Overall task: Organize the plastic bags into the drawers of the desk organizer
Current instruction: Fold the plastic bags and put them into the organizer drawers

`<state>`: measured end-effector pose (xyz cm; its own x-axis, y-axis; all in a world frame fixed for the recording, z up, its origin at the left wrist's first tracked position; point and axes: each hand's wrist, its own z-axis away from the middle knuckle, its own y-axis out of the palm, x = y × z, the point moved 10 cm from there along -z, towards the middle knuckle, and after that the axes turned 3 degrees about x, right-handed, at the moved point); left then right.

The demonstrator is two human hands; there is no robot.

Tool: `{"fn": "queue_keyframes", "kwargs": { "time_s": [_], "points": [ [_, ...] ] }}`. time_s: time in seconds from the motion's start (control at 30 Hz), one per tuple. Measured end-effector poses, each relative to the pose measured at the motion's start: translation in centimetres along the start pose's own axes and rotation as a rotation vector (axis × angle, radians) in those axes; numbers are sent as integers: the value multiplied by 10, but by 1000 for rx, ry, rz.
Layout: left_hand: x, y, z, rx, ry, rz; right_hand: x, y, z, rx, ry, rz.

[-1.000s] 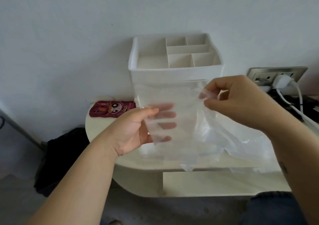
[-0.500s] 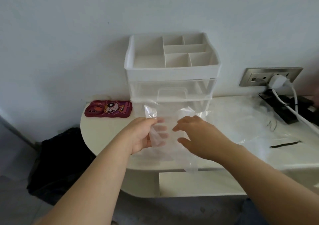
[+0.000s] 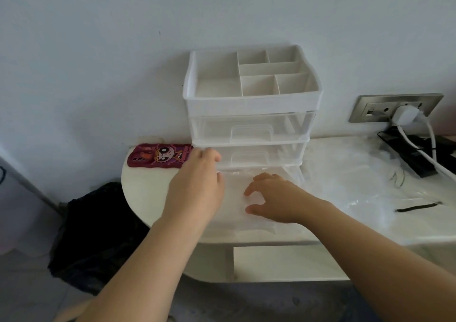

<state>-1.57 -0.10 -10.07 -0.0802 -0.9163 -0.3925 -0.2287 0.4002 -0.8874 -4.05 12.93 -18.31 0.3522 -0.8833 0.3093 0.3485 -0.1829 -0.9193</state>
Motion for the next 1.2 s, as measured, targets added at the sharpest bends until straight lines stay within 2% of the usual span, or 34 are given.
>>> {"fn": "queue_keyframes", "kwargs": {
  "time_s": [0.03, 0.1, 0.2, 0.3, 0.4, 0.53, 0.7, 0.97, 1.03, 1.2],
  "points": [
    [-11, 5, 1, 19, 61, 6, 3, 0, -1, 0, -6, -4],
    [-24, 35, 2, 187, 108, -11, 7, 0, -1, 2, -20, -29],
    [-15, 81, 3, 443, 38, -85, 10, -9, 1, -54, -35, 0],
    [-4, 99, 0, 545, 1, -136, 2, -20, 2, -105, -6, 110],
    [0, 106, -4, 596, -49, -109, -12, -6, 0, 29, 86, 163],
    [3, 114, -3, 652, -79, -105, -23, 12, -5, 181, 155, 93],
    [7, 118, 0, 708, -111, -158, -29, 16, -10, 230, 203, 64],
    [3, 115, 1, 737, -133, -185, -9, -34, 11, -1, 7, 26],
    [-1, 108, -1, 699, -105, -159, -7, -55, 24, -60, -25, -21],
    [-13, 86, -1, 517, 25, -40, -48, -84, 60, -165, 112, -109]
  ]
}}
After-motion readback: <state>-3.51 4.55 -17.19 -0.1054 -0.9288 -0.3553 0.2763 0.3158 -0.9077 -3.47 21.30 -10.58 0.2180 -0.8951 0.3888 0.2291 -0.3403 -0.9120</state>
